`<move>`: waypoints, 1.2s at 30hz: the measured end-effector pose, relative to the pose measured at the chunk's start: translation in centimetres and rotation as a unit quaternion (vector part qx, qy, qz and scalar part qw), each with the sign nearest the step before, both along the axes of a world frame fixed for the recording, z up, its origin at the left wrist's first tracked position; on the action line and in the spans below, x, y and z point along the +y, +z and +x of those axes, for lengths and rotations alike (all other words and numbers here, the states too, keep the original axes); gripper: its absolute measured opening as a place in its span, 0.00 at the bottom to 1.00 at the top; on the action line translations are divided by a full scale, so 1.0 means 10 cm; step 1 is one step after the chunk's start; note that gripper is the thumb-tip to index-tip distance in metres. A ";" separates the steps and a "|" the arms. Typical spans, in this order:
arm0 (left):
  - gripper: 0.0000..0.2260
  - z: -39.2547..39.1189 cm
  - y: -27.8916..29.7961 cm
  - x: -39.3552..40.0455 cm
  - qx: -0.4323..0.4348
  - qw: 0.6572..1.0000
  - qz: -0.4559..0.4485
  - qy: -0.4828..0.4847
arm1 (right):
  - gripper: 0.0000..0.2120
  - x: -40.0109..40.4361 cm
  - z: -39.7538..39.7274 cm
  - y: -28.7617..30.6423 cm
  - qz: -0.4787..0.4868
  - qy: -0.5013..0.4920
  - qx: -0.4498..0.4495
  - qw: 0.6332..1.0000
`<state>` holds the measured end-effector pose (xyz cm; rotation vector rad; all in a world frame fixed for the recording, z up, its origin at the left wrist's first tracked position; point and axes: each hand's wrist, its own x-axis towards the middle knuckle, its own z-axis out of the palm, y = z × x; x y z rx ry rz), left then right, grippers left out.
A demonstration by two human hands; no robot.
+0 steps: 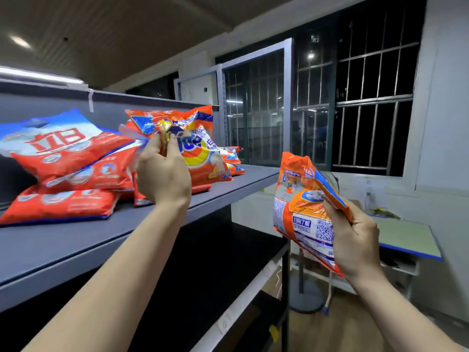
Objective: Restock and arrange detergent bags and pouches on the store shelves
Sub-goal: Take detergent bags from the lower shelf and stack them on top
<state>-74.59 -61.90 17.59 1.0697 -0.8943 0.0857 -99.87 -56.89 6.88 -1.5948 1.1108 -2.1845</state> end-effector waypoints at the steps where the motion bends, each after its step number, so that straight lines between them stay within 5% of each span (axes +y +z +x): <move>1: 0.11 -0.06 0.03 -0.19 -0.004 1.000 0.005 -0.001 | 0.09 -0.16 -0.07 0.04 0.000 -0.002 0.001 1.000; 19: 0.12 -0.57 0.53 -2.42 0.039 0.994 0.011 0.100 | 0.07 -2.63 -0.80 0.40 -0.069 0.084 -0.015 0.994; 25: 0.21 -0.52 0.37 -3.14 0.044 0.943 0.210 0.255 | 0.09 -3.49 -0.99 0.69 -0.091 0.170 -0.010 0.981; 30: 0.38 -0.56 0.02 -3.36 -0.204 0.861 0.328 0.332 | 0.08 -4.10 -0.83 0.92 -0.120 0.205 0.000 0.971; 34: 0.29 -0.50 -0.04 -3.39 -0.353 0.782 0.472 0.203 | 0.11 -4.40 -0.46 1.11 -0.219 0.178 0.056 0.958; 36: 0.38 -0.43 -0.03 -3.34 -0.371 0.774 0.496 0.128 | 0.14 -4.55 -0.25 1.21 -0.289 0.138 0.093 0.943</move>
